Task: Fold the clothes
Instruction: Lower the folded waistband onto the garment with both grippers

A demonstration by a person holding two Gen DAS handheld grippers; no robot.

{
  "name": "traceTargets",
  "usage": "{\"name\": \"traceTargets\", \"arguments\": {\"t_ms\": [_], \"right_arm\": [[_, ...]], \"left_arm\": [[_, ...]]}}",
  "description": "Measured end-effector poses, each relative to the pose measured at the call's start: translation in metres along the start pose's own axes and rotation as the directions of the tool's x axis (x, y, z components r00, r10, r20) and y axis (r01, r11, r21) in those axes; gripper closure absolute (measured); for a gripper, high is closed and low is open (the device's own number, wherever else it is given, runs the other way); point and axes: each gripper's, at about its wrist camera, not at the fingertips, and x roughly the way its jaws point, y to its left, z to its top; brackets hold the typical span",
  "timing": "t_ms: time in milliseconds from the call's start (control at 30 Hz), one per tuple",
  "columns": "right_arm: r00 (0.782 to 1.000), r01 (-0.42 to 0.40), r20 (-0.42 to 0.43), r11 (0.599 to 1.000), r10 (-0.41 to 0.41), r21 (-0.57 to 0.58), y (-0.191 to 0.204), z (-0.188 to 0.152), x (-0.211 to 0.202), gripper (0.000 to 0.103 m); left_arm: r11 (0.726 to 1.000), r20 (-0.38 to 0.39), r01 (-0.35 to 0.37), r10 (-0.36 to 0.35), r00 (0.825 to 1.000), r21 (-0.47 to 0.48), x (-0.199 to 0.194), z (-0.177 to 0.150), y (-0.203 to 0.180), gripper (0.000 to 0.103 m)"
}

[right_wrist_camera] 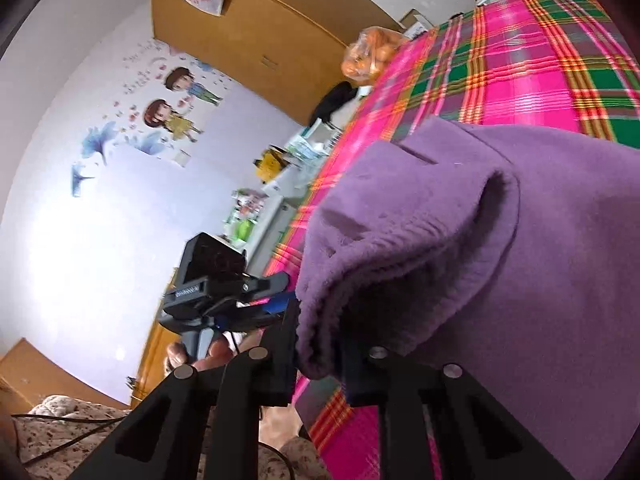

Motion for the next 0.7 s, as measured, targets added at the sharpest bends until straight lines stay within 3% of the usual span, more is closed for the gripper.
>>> {"name": "traceTargets", "arguments": {"t_ms": [100,200,433,533,633,700], "right_arm": [[0.991,0.119,-0.052,0.993,-0.119,-0.015,-0.005,-0.005,0.003,0.084],[0.981,0.172,-0.096,0.985,-0.171,0.002,-0.017,-0.016,0.006,0.083],[0.995,0.1,0.01,0.993,-0.101,0.069,-0.025,-0.01,-0.007,0.079],[0.994,0.106,0.019,0.988,-0.108,0.115,-0.032,-0.007,-0.003,0.076],[0.993,0.113,0.011,0.985,-0.116,0.127,-0.034,-0.007,0.003,0.087],[0.987,0.148,0.056,0.986,-0.152,0.078,-0.026,-0.008,-0.006,0.087]], "left_arm": [[1.0,-0.004,-0.013,0.012,1.0,-0.011,0.0,0.001,0.005,0.069],[1.0,-0.006,-0.016,0.016,1.0,-0.014,-0.002,0.001,0.008,0.069],[1.0,-0.009,-0.017,0.017,1.0,-0.016,-0.004,0.001,0.011,0.069],[1.0,-0.01,-0.017,0.017,1.0,-0.016,-0.006,0.0,0.013,0.069],[1.0,-0.013,-0.019,0.018,1.0,-0.014,-0.007,0.0,0.012,0.069],[1.0,-0.017,-0.015,0.014,1.0,-0.017,-0.006,0.0,0.011,0.069]]}}
